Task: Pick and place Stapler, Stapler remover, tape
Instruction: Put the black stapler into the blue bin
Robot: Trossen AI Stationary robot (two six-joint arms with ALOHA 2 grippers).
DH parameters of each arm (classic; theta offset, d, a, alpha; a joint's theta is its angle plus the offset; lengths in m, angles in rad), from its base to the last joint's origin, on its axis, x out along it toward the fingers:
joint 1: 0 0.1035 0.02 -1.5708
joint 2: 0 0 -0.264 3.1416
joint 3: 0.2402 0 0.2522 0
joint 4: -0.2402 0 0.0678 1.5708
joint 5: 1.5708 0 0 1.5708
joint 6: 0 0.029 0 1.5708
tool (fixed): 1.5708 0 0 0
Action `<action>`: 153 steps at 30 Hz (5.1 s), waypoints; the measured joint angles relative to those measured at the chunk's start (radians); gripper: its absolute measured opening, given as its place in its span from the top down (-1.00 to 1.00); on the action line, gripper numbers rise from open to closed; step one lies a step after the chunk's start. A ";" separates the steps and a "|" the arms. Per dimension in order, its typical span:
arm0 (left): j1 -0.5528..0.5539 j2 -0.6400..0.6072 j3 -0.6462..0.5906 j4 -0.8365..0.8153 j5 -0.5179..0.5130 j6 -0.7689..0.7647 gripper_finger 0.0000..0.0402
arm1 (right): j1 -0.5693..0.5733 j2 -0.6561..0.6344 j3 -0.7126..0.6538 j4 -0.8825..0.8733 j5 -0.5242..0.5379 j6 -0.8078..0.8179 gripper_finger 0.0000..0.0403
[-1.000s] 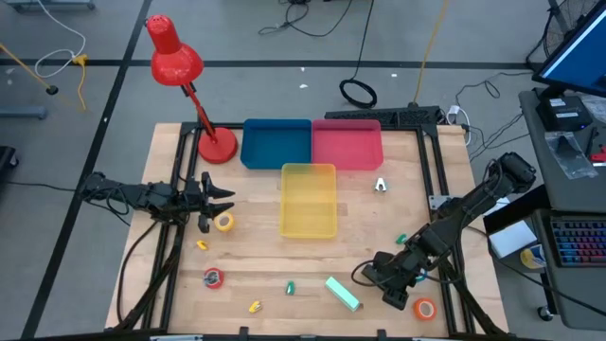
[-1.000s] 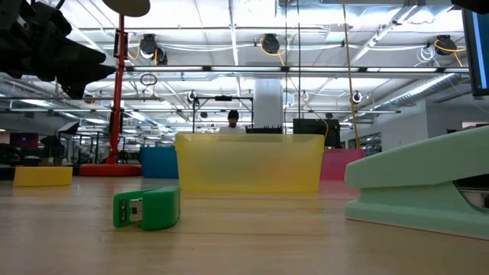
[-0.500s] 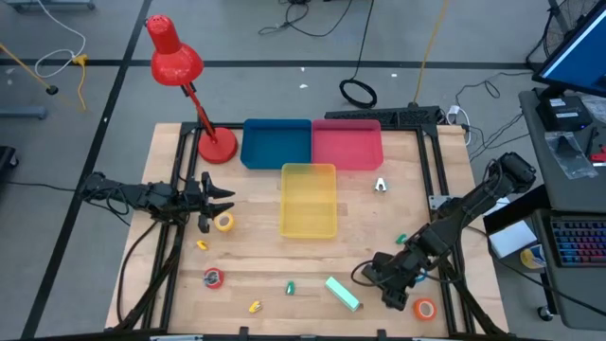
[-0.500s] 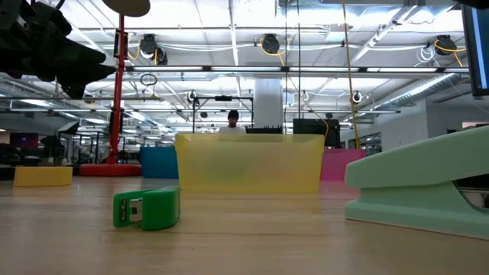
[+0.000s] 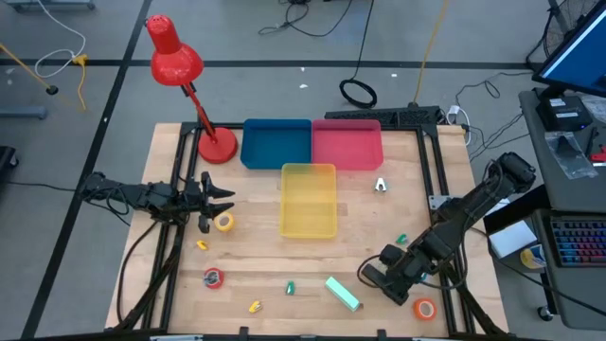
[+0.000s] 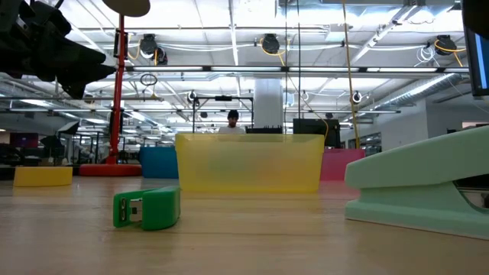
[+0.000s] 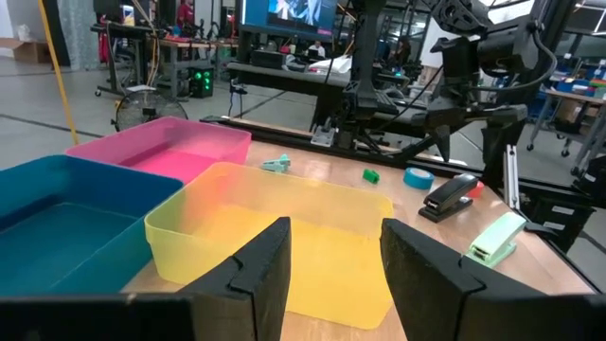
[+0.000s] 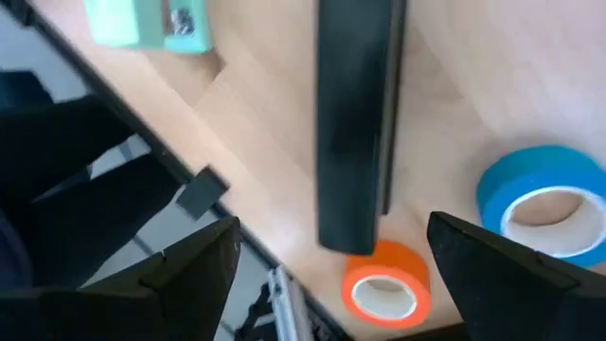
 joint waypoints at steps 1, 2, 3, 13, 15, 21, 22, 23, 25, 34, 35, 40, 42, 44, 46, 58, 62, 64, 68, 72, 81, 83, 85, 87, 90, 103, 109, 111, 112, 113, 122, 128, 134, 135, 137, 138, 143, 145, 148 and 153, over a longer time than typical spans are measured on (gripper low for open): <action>0.000 0.000 0.000 0.000 0.000 0.000 0.17 | 0.001 0.000 0.000 0.001 0.014 0.000 -0.65; 0.000 0.000 0.000 0.001 0.000 0.000 0.17 | 0.002 0.000 0.000 0.001 0.028 0.000 -0.65; 0.000 0.000 0.000 0.000 0.000 0.000 0.17 | 0.002 0.000 0.000 0.000 0.043 0.000 -0.66; 0.000 0.000 0.000 0.003 0.000 0.001 0.17 | 0.002 0.086 0.000 -0.027 0.039 -0.046 -0.64; 0.000 0.000 0.000 0.003 0.000 0.001 0.17 | 0.002 0.108 0.000 -0.023 0.023 -0.061 -0.64; 0.000 0.000 0.000 0.003 0.000 0.003 0.17 | 0.002 0.138 0.000 0.022 0.021 -0.086 -0.64; 0.000 0.000 0.000 0.003 0.000 0.003 0.17 | 0.002 0.137 0.000 0.020 0.022 -0.086 -0.64; 0.000 0.000 0.000 0.003 0.000 0.003 0.17 | 0.002 0.137 0.000 0.021 0.026 -0.086 -0.64; 0.000 0.000 0.000 0.003 0.000 0.003 0.17 | 0.006 0.137 0.000 0.018 0.044 -0.086 -0.65; 0.000 0.000 0.000 0.004 0.000 0.003 0.17 | 0.028 0.147 -0.099 0.165 0.015 -0.074 -0.66; 0.000 0.000 0.000 0.004 0.000 0.003 0.17 | 0.029 0.149 -0.111 0.169 0.016 -0.072 -0.66; 0.000 0.000 0.000 0.004 0.000 0.003 0.17 | 0.029 0.148 -0.170 0.187 0.011 -0.037 -0.66; 0.000 0.000 0.000 0.004 0.000 0.002 0.17 | 0.029 0.147 -0.197 0.221 -0.010 -0.030 -0.66; 0.000 0.000 0.000 0.004 0.000 -0.002 0.17 | 0.027 0.142 -0.218 0.256 -0.031 -0.029 -0.65; 0.000 0.000 0.000 0.004 0.000 -0.003 0.17 | 0.027 0.142 -0.229 0.270 -0.033 -0.029 -0.65; 0.000 0.000 0.000 0.005 0.000 -0.005 0.17 | 0.027 0.144 -0.232 0.275 -0.035 -0.074 -0.65; 0.000 0.000 0.000 0.005 0.000 -0.046 0.17 | 0.023 0.145 -0.232 0.274 -0.039 -0.078 -0.64; 0.000 0.000 0.000 0.005 0.000 -0.074 0.17 | 0.014 0.145 -0.233 0.273 -0.042 -0.071 -0.61; 0.000 0.000 0.000 0.006 0.000 -0.134 0.17 | -0.009 0.146 -0.234 0.268 -0.058 -0.079 -0.46; 0.000 0.000 0.000 0.006 0.000 -0.204 0.17 | -0.029 0.146 -0.235 0.260 -0.082 -0.098 -0.24; 0.000 0.000 -0.002 0.017 0.000 -0.401 0.17 | -0.060 0.109 -0.238 0.297 -0.076 -0.124 0.29; 0.000 0.000 -0.002 0.034 0.000 -0.434 0.17 | -0.071 0.073 -0.236 0.298 -0.053 -0.123 0.37; 0.000 0.000 -0.002 0.058 0.000 -0.453 0.17 | -0.081 0.041 -0.237 0.301 -0.016 -0.111 0.42; 0.000 0.000 -0.002 0.097 0.000 -0.457 0.17 | -0.095 -0.003 -0.237 0.299 0.024 -0.103 0.42; 0.000 0.000 -0.002 0.169 0.000 -0.457 0.17 | -0.118 -0.069 -0.236 0.301 0.083 -0.092 0.42; 0.000 0.000 -0.002 0.356 0.000 -0.443 0.17 | -0.243 -0.191 -0.236 0.361 0.270 -0.210 0.42; 0.000 0.018 -0.001 0.383 0.000 -0.461 0.17 | -0.335 -0.191 -0.194 0.392 0.345 -0.408 0.42; 0.000 0.047 -0.001 0.427 0.000 -0.458 0.17 | -0.373 -0.191 -0.168 0.388 0.371 -0.486 0.42; 0.000 0.066 -0.001 0.450 0.000 -0.449 0.17 | -0.391 -0.191 -0.153 0.385 0.387 -0.526 0.42; 0.000 0.088 -0.001 0.477 0.000 -0.438 0.17 | -0.409 -0.191 -0.140 0.385 0.398 -0.570 0.42; 0.000 0.370 0.021 0.727 0.000 -0.335 0.17 | -0.545 -0.141 -0.019 0.387 0.501 -0.861 0.42; 0.000 0.588 0.167 0.740 -0.017 -0.209 0.17 | -0.598 -0.043 0.085 0.394 0.523 -1.016 0.42; 0.000 0.789 0.344 0.720 -0.083 -0.066 0.17 | -0.609 0.066 0.185 0.398 0.624 -1.144 0.42; 0.000 0.818 0.372 0.705 -0.091 -0.049 0.17 | -0.609 0.079 0.197 0.406 0.650 -1.160 0.42; 0.000 0.877 0.427 0.679 -0.106 -0.021 0.18 | -0.609 0.095 0.206 0.396 0.690 -1.190 0.42; 0.000 0.901 0.452 0.662 -0.114 -0.004 0.17 | -0.609 0.106 0.214 0.394 0.706 -1.200 0.42; 0.000 1.016 0.583 0.578 -0.133 0.099 0.17 | -0.610 0.122 0.219 0.384 0.736 -1.247 0.42; 0.000 1.063 0.646 0.537 -0.132 0.146 0.18 | -0.610 0.121 0.219 0.352 0.745 -1.247 0.42; 0.000 1.121 0.733 0.439 -0.154 0.206 0.18 | -0.610 0.122 0.219 0.291 0.751 -1.254 0.42; 0.009 1.223 0.882 0.272 -0.186 0.258 0.18 | -0.610 0.121 0.219 0.218 0.681 -1.257 0.42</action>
